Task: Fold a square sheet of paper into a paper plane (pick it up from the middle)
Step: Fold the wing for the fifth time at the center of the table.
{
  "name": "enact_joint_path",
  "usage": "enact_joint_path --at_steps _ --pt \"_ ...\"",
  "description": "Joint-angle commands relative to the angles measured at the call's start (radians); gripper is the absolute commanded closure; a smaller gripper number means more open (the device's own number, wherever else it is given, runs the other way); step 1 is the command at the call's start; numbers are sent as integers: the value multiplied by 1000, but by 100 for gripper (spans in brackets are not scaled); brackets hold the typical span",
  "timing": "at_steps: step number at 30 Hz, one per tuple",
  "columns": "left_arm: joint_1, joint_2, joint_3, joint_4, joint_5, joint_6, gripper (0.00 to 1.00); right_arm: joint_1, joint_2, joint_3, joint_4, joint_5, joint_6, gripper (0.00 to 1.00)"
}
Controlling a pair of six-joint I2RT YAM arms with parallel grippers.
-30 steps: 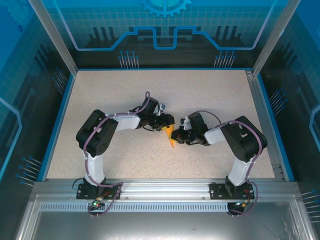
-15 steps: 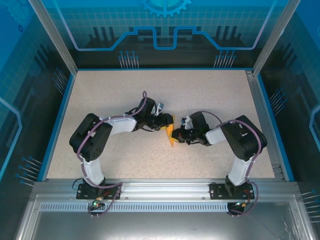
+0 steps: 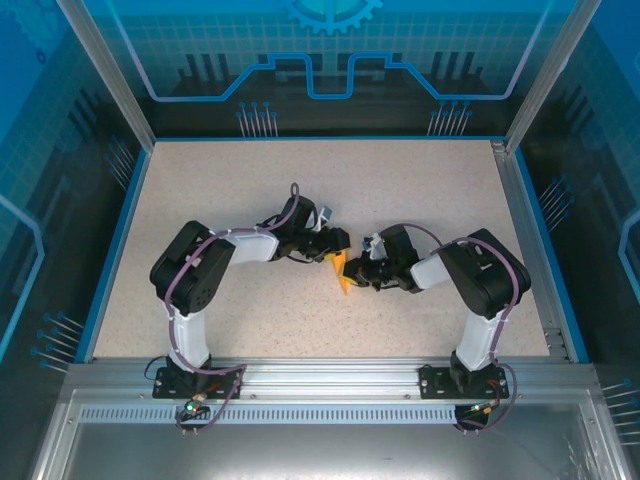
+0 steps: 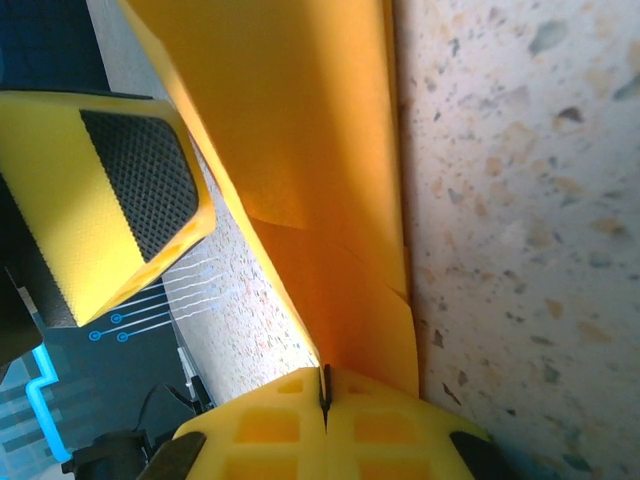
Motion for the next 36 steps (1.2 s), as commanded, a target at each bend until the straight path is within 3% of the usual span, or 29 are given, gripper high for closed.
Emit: enact_joint_path --at_steps 1,12,19,25,30,36 --pt "-5 43 30 12 24 24 48 -18 22 -17 27 -11 13 100" --pt "-6 93 57 0 22 41 48 -13 19 -29 25 9 7 94" --pt "-6 105 63 -29 21 56 48 20 -55 12 -166 68 -95 86" --pt "-5 110 57 -31 24 56 49 33 -80 9 -227 101 -124 86" --pt "-5 115 58 -37 26 58 49 42 -65 16 -276 118 -143 94" --pt "-5 114 60 -41 29 60 49 45 -60 11 -322 147 -146 94"
